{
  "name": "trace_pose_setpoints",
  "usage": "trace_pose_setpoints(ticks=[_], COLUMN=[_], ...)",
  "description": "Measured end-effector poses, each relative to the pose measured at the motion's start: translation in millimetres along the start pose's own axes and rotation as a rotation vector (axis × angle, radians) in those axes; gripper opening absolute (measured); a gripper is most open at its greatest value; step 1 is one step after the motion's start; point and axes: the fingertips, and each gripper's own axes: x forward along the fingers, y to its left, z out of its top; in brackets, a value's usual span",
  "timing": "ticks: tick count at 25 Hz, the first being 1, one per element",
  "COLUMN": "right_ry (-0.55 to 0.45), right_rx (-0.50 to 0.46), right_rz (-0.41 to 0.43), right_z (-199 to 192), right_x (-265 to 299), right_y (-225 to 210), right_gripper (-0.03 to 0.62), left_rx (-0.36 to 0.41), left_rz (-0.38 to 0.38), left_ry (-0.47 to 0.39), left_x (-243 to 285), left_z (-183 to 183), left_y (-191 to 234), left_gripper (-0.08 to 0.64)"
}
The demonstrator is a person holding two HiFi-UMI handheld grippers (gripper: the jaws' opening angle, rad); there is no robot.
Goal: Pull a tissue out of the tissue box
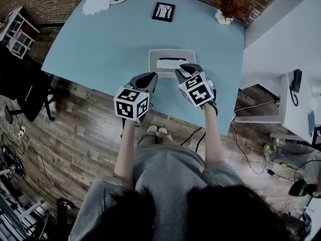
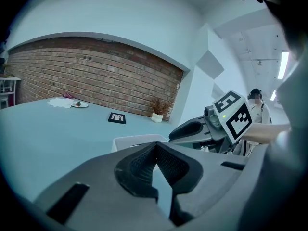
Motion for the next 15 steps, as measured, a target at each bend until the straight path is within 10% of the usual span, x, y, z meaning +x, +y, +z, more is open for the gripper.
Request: trace_pose_setpoints(ticks=[15], right_ry=[0.141], right_rx=[-0.207], right_rz=[0.144], right_z=[-9], right_x=[32], right_y=[1], right_gripper=[0.117], left_rx=[-0.036], left_rz=[0.01], left_ry=[0.042], left_x=[8], left_z=[-14], left_y=[11], left_gripper=[0.003])
